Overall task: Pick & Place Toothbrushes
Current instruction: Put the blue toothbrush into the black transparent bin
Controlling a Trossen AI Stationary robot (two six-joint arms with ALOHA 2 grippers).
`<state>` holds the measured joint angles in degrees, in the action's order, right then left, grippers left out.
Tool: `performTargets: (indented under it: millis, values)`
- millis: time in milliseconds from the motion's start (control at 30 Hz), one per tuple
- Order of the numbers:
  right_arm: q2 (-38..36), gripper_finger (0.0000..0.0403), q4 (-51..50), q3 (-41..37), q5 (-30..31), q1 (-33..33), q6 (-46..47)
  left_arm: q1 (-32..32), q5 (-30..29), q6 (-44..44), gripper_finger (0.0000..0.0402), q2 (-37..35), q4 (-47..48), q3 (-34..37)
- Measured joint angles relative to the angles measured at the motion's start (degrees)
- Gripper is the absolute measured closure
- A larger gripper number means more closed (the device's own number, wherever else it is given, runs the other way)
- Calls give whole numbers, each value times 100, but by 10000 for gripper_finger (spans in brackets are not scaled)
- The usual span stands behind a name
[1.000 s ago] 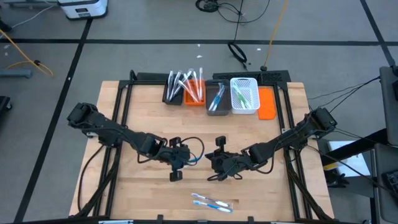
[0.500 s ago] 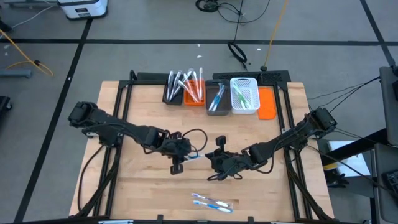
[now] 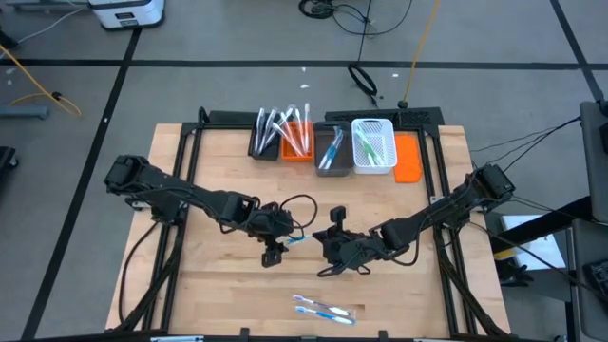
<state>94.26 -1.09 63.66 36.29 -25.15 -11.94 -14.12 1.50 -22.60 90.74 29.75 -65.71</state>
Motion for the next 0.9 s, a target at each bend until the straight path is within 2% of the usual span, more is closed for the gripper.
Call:
performTargets:
  millis: [167, 267, 600, 800, 900]
  values:
    - [0, 402, 88, 0, 127, 1, -79, -77, 136, 2, 176, 0, -237, 0]
    - [-1, 402, 102, 0, 138, 0, -128, -75, 187, -25, 194, 0, -265, 0]
    - [0, 402, 338, 0, 158, -11, -396, -75, 302, -17, 302, 0, -200, 0]
    - [0, 403, 321, 0, 125, -22, -395, -37, 171, -52, 385, 0, -74, 0]
    - [0, 403, 318, 0, 121, -8, -394, -31, 30, -224, 387, 0, 7, 0]
